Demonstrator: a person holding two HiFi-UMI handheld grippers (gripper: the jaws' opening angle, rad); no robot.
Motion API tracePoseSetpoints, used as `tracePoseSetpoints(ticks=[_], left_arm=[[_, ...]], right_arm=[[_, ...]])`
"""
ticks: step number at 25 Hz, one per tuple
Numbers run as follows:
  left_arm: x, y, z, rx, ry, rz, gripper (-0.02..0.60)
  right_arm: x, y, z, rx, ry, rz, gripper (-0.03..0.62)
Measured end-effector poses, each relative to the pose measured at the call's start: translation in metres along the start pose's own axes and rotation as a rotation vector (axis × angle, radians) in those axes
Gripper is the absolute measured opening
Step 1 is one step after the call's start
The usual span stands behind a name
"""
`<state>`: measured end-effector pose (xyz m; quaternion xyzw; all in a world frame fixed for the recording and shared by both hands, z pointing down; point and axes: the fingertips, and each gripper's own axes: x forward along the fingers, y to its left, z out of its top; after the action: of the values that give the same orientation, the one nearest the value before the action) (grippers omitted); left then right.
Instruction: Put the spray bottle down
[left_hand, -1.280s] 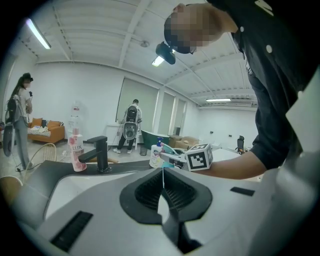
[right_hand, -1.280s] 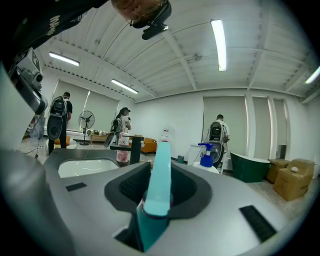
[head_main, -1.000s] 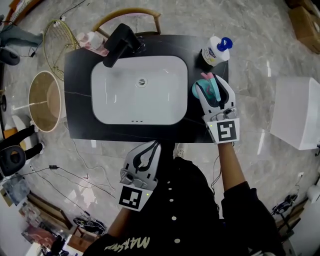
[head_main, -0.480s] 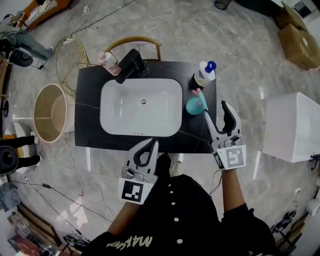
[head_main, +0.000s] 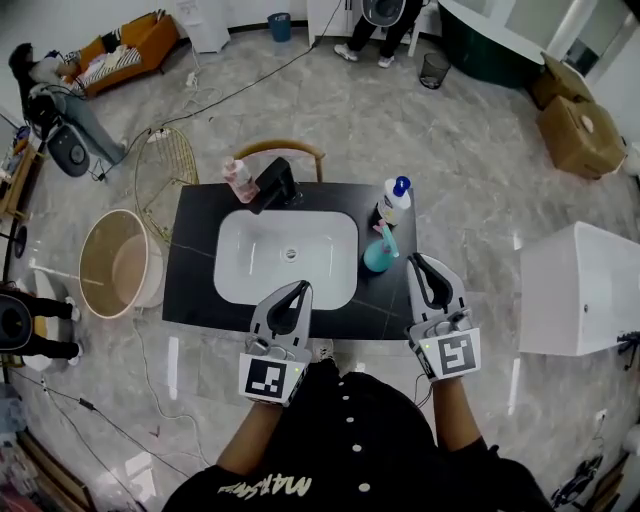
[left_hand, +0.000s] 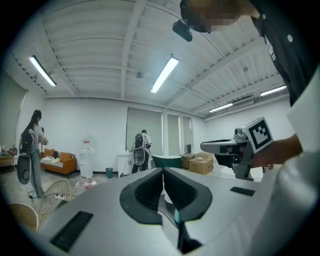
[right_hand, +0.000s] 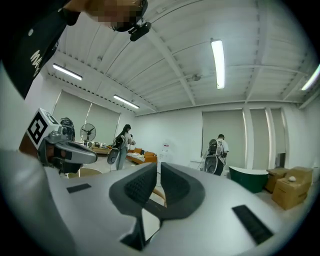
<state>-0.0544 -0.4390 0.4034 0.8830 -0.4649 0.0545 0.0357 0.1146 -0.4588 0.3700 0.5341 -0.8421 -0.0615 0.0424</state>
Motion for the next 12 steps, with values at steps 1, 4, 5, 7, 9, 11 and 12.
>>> tracePoseSetpoints(ticks=[1,4,5,7,9,11,12], left_arm=[[0.000,0.002,0.004,0.005,-0.011,0.009,0.017],[-0.002,0.006,0.015,0.009,-0.032,0.037,0.017],[-0.002,0.006,0.018,0.011,-0.043,0.036,0.017],[-0.002,0.004,0.022,0.014,-0.053,0.036,0.017],[0.000,0.002,0.024,0.019,-0.051,0.035,0.017],[0.001,0.000,0.024,0.025,-0.053,0.030,0.017],[0.002,-0.001,0.026,0.024,-0.058,0.027,0.017]], right_arm=[[-0.004,-0.001,0.004,0.007,0.005,-0.012,0.015],[-0.018,-0.005,0.017,0.011,-0.001,-0.060,0.005],[-0.024,-0.008,0.022,0.010,-0.010,-0.080,0.002],[-0.036,-0.015,0.026,0.004,-0.027,-0.115,-0.003],[-0.044,-0.018,0.023,-0.012,-0.027,-0.128,-0.005],[-0.047,-0.014,0.019,-0.023,-0.009,-0.129,-0.005],[-0.048,-0.013,0.018,-0.023,-0.003,-0.131,-0.005]])
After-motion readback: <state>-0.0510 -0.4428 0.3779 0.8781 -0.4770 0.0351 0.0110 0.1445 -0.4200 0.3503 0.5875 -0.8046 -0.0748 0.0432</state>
